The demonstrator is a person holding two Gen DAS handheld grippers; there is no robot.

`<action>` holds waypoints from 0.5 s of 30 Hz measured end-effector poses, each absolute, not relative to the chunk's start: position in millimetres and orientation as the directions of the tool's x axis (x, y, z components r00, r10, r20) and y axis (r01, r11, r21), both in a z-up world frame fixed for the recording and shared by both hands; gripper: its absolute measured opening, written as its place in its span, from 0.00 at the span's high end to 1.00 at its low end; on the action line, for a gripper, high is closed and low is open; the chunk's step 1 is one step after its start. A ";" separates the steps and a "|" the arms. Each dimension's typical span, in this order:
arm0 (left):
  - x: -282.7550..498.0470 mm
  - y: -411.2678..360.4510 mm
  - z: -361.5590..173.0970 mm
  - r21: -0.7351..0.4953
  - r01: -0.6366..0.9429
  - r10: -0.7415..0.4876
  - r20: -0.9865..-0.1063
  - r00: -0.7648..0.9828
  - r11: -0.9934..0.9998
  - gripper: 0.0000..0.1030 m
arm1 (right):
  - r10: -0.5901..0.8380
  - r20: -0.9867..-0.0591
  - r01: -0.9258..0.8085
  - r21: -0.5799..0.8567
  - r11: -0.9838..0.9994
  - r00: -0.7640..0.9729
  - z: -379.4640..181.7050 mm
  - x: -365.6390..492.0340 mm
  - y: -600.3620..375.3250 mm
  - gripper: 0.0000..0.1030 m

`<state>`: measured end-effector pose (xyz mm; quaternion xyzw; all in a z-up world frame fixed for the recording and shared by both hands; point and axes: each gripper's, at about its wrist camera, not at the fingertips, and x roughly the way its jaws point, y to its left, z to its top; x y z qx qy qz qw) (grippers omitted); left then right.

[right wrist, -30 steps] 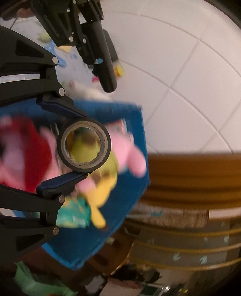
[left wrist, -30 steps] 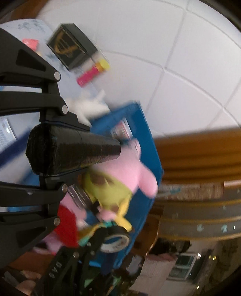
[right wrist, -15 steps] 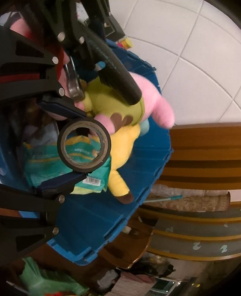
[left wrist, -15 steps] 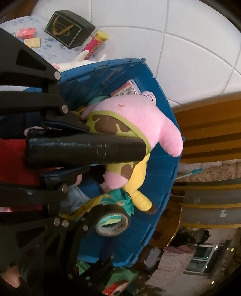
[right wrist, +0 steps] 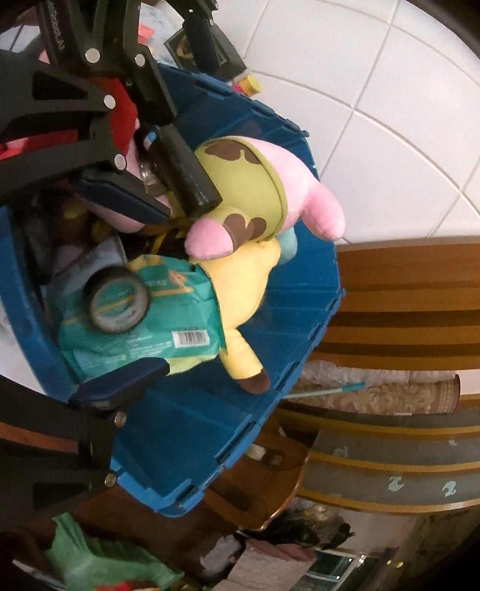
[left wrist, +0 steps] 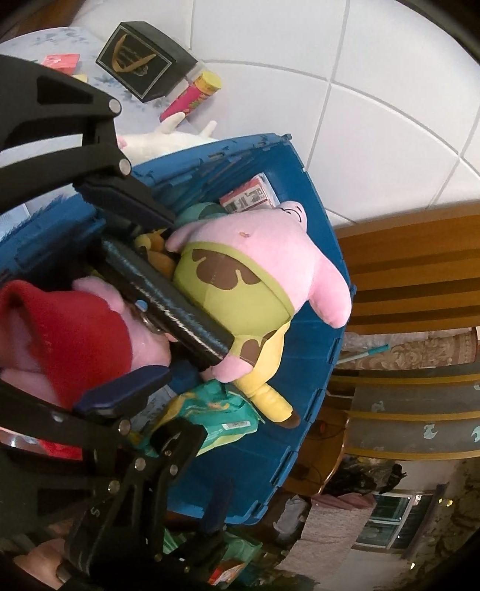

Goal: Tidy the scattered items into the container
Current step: 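Open both grippers to drop the black tube and tape roll into the crate, then move both tools back from the crate to the items on the table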

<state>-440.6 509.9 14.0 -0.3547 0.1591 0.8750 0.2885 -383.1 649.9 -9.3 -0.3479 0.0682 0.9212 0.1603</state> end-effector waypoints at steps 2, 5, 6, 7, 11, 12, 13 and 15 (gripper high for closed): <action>-436.5 503.6 14.6 0.071 -0.616 0.394 -0.710 -0.583 -0.784 0.26 | 0.255 -0.655 -0.347 0.011 -0.938 -0.711 -6.2 -377.6 646.7 0.16; -429.8 491.3 16.1 0.069 -0.611 0.395 -0.705 -0.589 -0.788 0.26 | 0.259 -0.646 -0.345 0.006 -0.939 -0.718 -0.4 -370.2 638.9 0.16; -428.1 485.9 16.6 0.066 -0.608 0.395 -0.703 -0.591 -0.791 0.26 | 0.261 -0.643 -0.342 0.002 -0.940 -0.720 1.9 -368.4 634.5 0.16; -426.4 480.4 17.1 0.063 -0.605 0.396 -0.701 -0.593 -0.794 0.26 | 0.260 -0.642 -0.339 0.000 -0.941 -0.722 3.6 -366.9 630.3 0.16; -419.9 453.9 17.9 0.049 -0.590 0.395 -0.698 -0.598 -0.806 0.26 | 0.256 -0.636 -0.323 -0.011 -0.946 -0.728 9.3 -362.8 607.4 0.16; -418.3 446.5 17.7 0.048 -0.587 0.393 -0.697 -0.599 -0.808 0.26 | 0.254 -0.635 -0.319 -0.013 -0.948 -0.730 10.4 -362.0 601.0 0.12; -416.7 439.1 17.4 0.047 -0.583 0.391 -0.697 -0.601 -0.811 0.26 | 0.256 -0.634 -0.315 -0.020 -0.949 -0.730 11.2 -361.0 593.1 0.07; -413.8 422.9 16.6 0.046 -0.573 0.386 -0.696 -0.605 -0.818 0.26 | 0.260 -0.628 -0.312 -0.028 -0.950 -0.733 12.4 -358.6 578.0 0.06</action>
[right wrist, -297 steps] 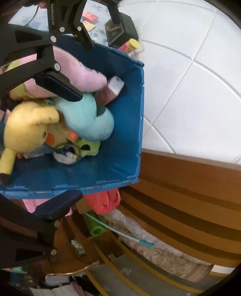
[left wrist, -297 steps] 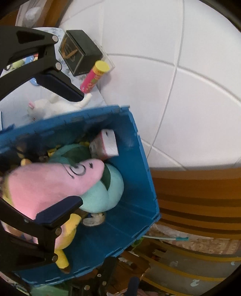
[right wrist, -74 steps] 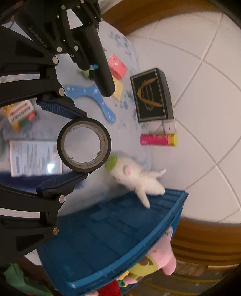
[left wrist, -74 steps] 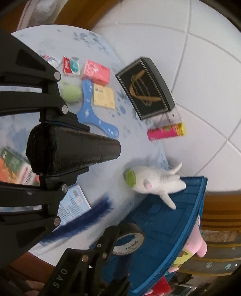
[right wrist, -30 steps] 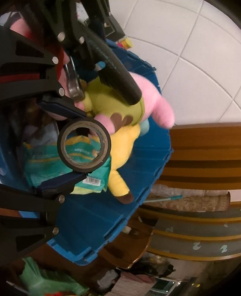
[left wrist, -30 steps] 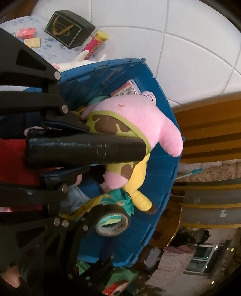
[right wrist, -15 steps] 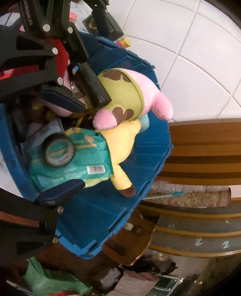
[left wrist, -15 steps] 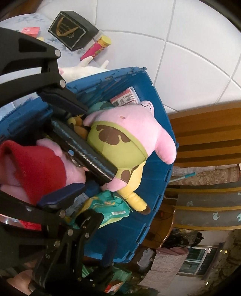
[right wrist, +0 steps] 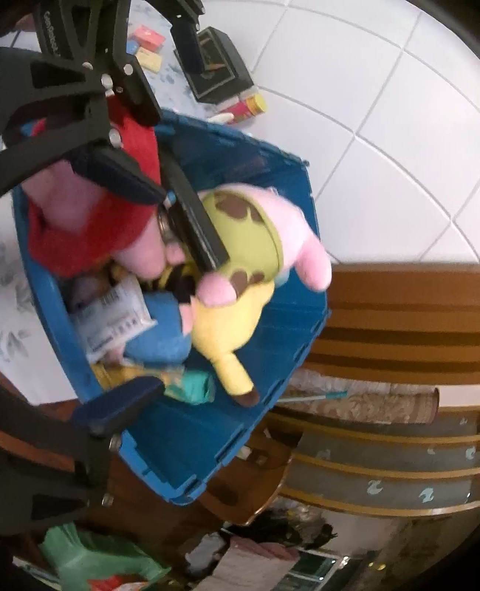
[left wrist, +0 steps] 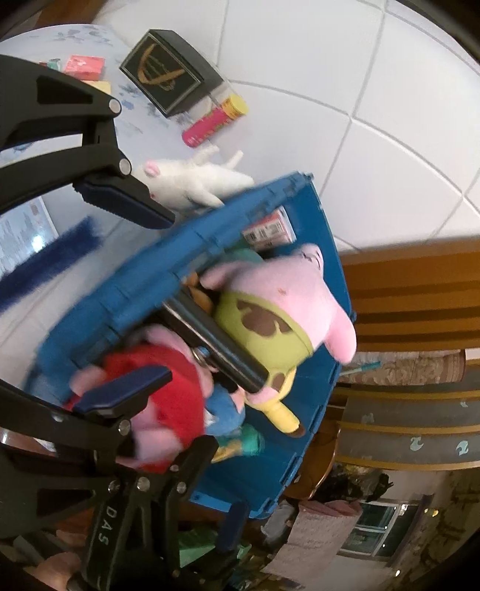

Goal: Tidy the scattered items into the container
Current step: 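Move both tools back from the crate to the items on the table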

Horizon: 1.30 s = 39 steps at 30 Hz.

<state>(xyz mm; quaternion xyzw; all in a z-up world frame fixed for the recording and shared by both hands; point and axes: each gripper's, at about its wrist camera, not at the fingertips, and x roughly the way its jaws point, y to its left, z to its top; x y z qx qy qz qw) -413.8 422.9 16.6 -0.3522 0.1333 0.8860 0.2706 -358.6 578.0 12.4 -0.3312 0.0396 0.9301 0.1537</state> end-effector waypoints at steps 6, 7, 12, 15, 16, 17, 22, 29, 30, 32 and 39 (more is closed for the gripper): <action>-410.4 370.4 12.1 0.041 -0.528 0.352 -0.701 -0.620 -0.849 0.26 | 0.256 -0.615 -0.298 -0.036 -0.954 -0.746 17.4 -351.6 534.2 0.00; -410.0 359.8 10.9 0.043 -0.517 0.342 -0.702 -0.625 -0.855 0.26 | 0.255 -0.614 -0.294 -0.039 -0.955 -0.747 18.2 -350.6 526.1 0.00; -409.5 311.2 2.6 0.034 -0.461 0.303 -0.711 -0.634 -0.887 0.26 | 0.231 -0.602 -0.263 -0.036 -0.964 -0.764 20.3 -347.3 485.9 0.00; -408.3 283.0 -4.1 0.026 -0.427 0.282 -0.714 -0.640 -0.904 0.26 | 0.216 -0.595 -0.244 -0.034 -0.969 -0.774 18.4 -346.4 463.9 0.00; -407.6 275.4 -6.2 0.028 -0.416 0.273 -0.715 -0.643 -0.909 0.26 | 0.207 -0.596 -0.236 -0.029 -0.971 -0.776 17.0 -346.5 456.7 0.00; -406.8 267.7 -8.3 0.030 -0.406 0.264 -0.716 -0.646 -0.914 0.26 | 0.198 -0.597 -0.228 -0.025 -0.973 -0.778 15.6 -346.5 449.5 0.00; -403.3 228.9 -20.4 0.027 -0.360 0.232 -0.720 -0.654 -0.932 0.26 | 0.172 -0.604 -0.190 -0.034 -0.981 -0.778 4.2 -348.7 412.1 0.00; -403.1 176.4 -52.4 0.029 -0.284 0.168 -0.748 -0.642 -0.958 0.26 | 0.112 -0.638 -0.113 -0.040 -0.993 -0.762 -22.9 -360.4 360.9 0.00; -403.5 169.3 -57.2 0.027 -0.271 0.159 -0.752 -0.640 -0.962 0.26 | 0.100 -0.645 -0.100 -0.036 -0.994 -0.757 -27.7 -363.8 355.1 0.00; -405.9 154.5 -67.9 0.031 -0.235 0.129 -0.763 -0.633 -0.971 0.26 | 0.072 -0.661 -0.073 -0.027 -0.997 -0.747 -37.6 -369.9 344.3 0.00; -412.5 108.5 -93.8 0.027 -0.102 0.041 -0.789 -0.614 -0.994 0.26 | -0.030 -0.715 0.057 -0.013 -0.998 -0.699 -70.7 -407.5 304.5 0.00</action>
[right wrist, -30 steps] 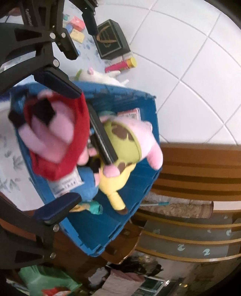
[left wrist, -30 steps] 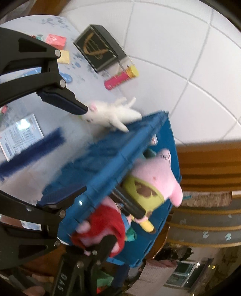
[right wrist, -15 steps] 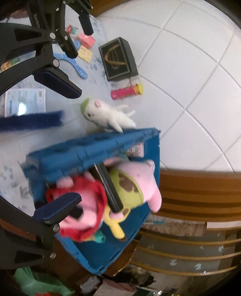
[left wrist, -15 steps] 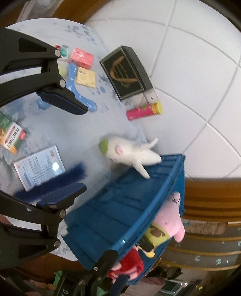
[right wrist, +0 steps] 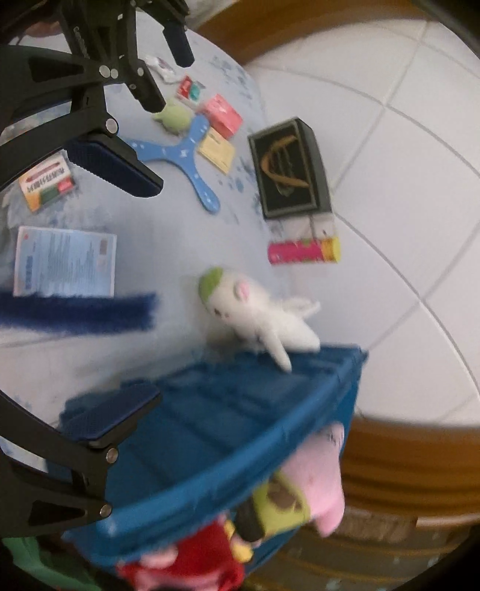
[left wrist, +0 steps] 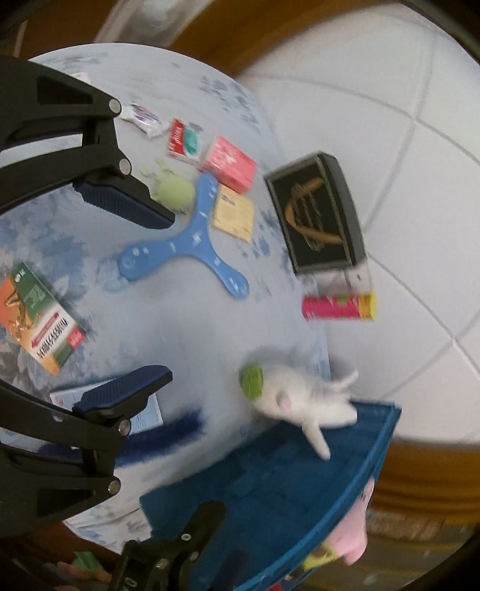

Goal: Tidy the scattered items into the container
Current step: 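Move both tools back from the crate to the items on the table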

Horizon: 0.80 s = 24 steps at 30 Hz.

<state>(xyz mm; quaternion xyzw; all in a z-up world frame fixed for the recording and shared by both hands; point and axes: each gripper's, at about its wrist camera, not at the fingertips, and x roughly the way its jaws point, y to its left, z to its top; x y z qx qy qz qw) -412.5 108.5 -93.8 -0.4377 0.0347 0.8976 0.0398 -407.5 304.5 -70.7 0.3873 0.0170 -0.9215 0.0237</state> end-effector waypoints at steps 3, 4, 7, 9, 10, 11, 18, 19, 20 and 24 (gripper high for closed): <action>-414.4 93.1 -103.5 0.060 -0.066 -0.008 -0.797 -0.604 -0.996 0.26 | -0.083 -0.729 0.112 0.009 -0.994 -0.680 -80.9 -426.0 287.7 0.00; -415.4 84.9 -107.7 0.058 -0.041 -0.022 -0.799 -0.601 -0.997 0.26 | -0.099 -0.734 0.128 0.016 -0.992 -0.671 -84.7 -431.3 283.5 0.00; -416.6 65.5 -125.1 0.034 0.005 -0.031 -0.829 -0.559 -0.999 0.26 | -0.141 -0.764 0.204 0.013 -0.979 -0.629 -105.4 -446.1 261.9 0.00; -414.1 54.6 -136.9 0.043 0.027 -0.051 -0.841 -0.538 -0.999 0.26 | -0.158 -0.783 0.244 0.008 -0.970 -0.601 -120.7 -453.8 247.7 0.00; -412.3 48.4 -143.0 0.053 0.041 -0.067 -0.846 -0.529 -0.998 0.26 | -0.171 -0.794 0.259 0.017 -0.966 -0.584 -129.1 -457.9 240.7 0.00; -410.5 42.9 -146.9 0.054 0.051 -0.073 -0.850 -0.522 -0.997 0.26 | -0.178 -0.801 0.268 0.023 -0.963 -0.571 -135.0 -460.7 235.6 0.00; -402.8 -17.8 -158.1 0.047 0.126 -0.104 -0.860 -0.500 -0.991 0.26 | -0.221 -0.825 0.341 0.037 -0.939 -0.519 -156.7 -469.8 176.2 0.00; -403.3 -28.8 -158.4 0.047 0.130 -0.106 -0.859 -0.501 -0.990 0.26 | -0.226 -0.824 0.345 0.040 -0.938 -0.519 -156.8 -470.0 167.7 0.00; -403.8 -37.6 -158.4 0.049 0.128 -0.107 -0.857 -0.504 -0.991 0.26 | -0.232 -0.823 0.349 0.044 -0.936 -0.519 -157.1 -470.1 159.8 0.00; -409.1 -83.3 -161.7 0.054 0.108 -0.102 -0.857 -0.504 -0.993 0.26 | -0.236 -0.819 0.337 0.056 -0.940 -0.522 -162.9 -469.3 119.3 0.00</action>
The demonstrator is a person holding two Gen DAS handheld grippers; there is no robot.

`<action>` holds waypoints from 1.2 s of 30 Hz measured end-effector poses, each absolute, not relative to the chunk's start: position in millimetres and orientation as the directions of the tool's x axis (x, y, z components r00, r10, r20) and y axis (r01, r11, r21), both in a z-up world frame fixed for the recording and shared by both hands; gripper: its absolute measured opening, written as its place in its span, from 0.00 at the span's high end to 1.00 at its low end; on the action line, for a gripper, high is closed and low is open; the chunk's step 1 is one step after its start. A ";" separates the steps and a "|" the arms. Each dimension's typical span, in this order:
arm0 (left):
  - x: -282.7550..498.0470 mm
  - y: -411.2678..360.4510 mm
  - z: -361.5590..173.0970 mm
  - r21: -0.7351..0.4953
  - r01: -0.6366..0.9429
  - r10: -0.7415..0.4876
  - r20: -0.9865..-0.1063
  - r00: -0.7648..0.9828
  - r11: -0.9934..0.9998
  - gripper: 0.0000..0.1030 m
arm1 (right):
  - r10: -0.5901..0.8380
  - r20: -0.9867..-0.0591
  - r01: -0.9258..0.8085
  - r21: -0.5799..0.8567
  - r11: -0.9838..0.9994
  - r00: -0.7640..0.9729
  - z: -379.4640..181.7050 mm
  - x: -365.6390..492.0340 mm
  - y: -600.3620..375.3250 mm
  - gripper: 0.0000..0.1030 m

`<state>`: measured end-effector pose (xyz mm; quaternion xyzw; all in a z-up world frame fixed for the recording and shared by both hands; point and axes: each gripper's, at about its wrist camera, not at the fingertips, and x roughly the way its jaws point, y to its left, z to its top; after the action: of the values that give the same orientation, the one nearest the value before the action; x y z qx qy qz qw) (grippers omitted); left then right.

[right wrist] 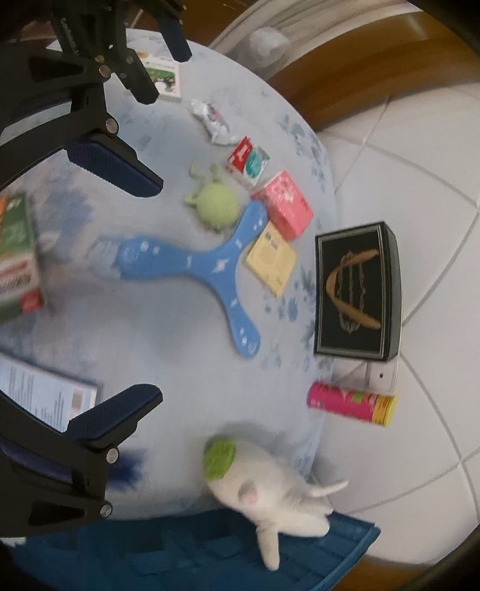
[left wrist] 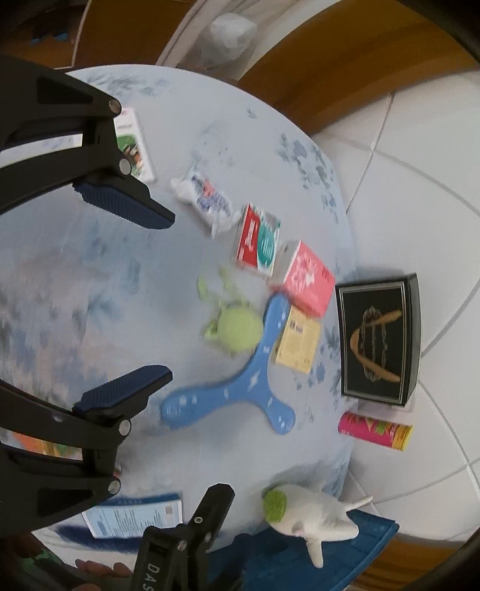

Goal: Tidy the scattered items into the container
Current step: 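Move both tools back from the crate to the items on the table, then grasp the white alcohol-wipes pack with left gripper while right gripper grasps the green plush ball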

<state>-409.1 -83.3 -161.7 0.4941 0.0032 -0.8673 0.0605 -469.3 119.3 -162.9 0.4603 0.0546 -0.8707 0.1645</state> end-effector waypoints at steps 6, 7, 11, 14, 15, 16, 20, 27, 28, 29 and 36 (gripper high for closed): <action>-425.0 -160.6 -179.1 0.069 0.084 -0.101 -0.872 -0.480 -0.994 0.26 | -0.217 -0.840 0.284 0.078 -0.956 -0.497 -187.0 -471.9 56.9 0.00; -428.0 -170.9 -183.7 0.073 0.077 -0.101 -0.876 -0.471 -0.994 0.26 | -0.215 -0.844 0.273 0.085 -0.958 -0.491 -191.5 -472.3 48.0 0.00; -439.2 -201.2 -203.1 0.068 0.044 -0.081 -0.893 -0.442 -0.997 0.26 | -0.199 -0.865 0.236 0.097 -0.967 -0.460 -210.9 -478.2 14.5 0.00; -453.2 -221.6 -221.7 0.053 0.036 -0.063 -0.908 -0.415 -0.998 0.26 | -0.177 -0.875 0.213 0.088 -0.973 -0.450 -221.3 -487.0 -4.1 0.00; -456.7 -224.5 -226.0 0.049 0.034 -0.059 -0.911 -0.408 -0.998 0.26 | -0.171 -0.878 0.206 0.085 -0.975 -0.447 -224.5 -490.6 -8.4 0.00; -462.0 -229.6 -232.3 0.044 0.030 -0.053 -0.915 -0.401 -0.999 0.26 | -0.165 -0.881 0.199 0.083 -0.977 -0.444 -227.7 -494.1 -12.8 0.00; -479.1 -243.9 -252.5 0.026 0.029 -0.035 -0.925 -0.379 -0.999 0.26 | -0.136 -0.896 0.170 0.069 -0.983 -0.423 -245.6 -511.9 -25.4 0.00; -505.5 -249.7 -287.2 0.017 -0.003 -0.015 -0.938 -0.346 -1.000 0.26 | -0.109 -0.911 0.131 0.061 -0.989 -0.397 -275.7 -541.3 -34.6 0.00; -509.5 -249.6 -292.2 0.012 -0.007 -0.009 -0.941 -0.338 -1.000 0.26 | -0.104 -0.914 0.129 0.057 -0.990 -0.393 -279.2 -544.8 -35.1 0.00; -513.2 -249.6 -296.1 0.012 -0.010 -0.008 -0.943 -0.331 -1.000 0.26 | -0.101 -0.916 0.128 0.055 -0.990 -0.389 -282.4 -548.0 -35.3 0.00; -536.2 -246.9 -315.2 -0.015 -0.013 0.018 -0.952 -0.304 -1.000 0.26 | -0.080 -0.924 0.116 0.038 -0.993 -0.374 -303.2 -570.4 -35.5 0.00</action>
<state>-536.2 -246.9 -315.2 0.5896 0.0022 -0.8076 -0.0094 -570.4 -35.5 -303.2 0.5563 0.0164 -0.8287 0.0590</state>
